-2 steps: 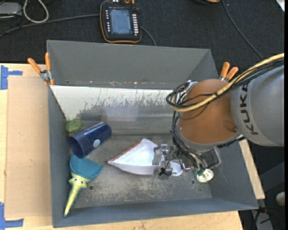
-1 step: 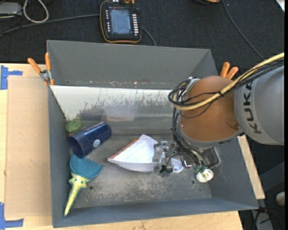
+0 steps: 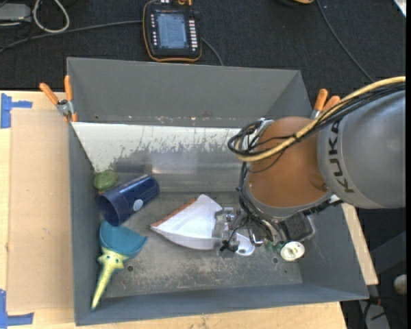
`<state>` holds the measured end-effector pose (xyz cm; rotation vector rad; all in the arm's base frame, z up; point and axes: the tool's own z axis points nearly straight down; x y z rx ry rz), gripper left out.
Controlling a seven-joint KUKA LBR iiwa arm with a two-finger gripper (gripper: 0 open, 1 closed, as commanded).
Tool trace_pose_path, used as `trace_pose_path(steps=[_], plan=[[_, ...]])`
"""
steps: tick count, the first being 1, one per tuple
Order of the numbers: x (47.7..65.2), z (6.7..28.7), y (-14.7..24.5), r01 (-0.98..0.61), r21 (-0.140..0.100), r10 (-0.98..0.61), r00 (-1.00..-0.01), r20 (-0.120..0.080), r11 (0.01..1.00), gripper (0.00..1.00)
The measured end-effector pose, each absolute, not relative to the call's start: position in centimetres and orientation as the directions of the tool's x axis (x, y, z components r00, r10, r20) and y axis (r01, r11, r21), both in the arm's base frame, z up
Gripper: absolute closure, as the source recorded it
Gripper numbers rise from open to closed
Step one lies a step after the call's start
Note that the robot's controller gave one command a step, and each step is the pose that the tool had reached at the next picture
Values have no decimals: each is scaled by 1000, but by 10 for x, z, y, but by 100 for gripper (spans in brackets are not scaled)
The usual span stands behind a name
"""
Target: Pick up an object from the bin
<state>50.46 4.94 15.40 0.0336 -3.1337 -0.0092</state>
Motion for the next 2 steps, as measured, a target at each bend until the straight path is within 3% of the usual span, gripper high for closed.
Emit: trace_pose_path(steps=[1, 2], plan=[[544, 77, 22, -181, 8, -181, -983, 14, 983, 100], [535, 183, 44, -142, 8, -142, -990, 7, 990, 100]])
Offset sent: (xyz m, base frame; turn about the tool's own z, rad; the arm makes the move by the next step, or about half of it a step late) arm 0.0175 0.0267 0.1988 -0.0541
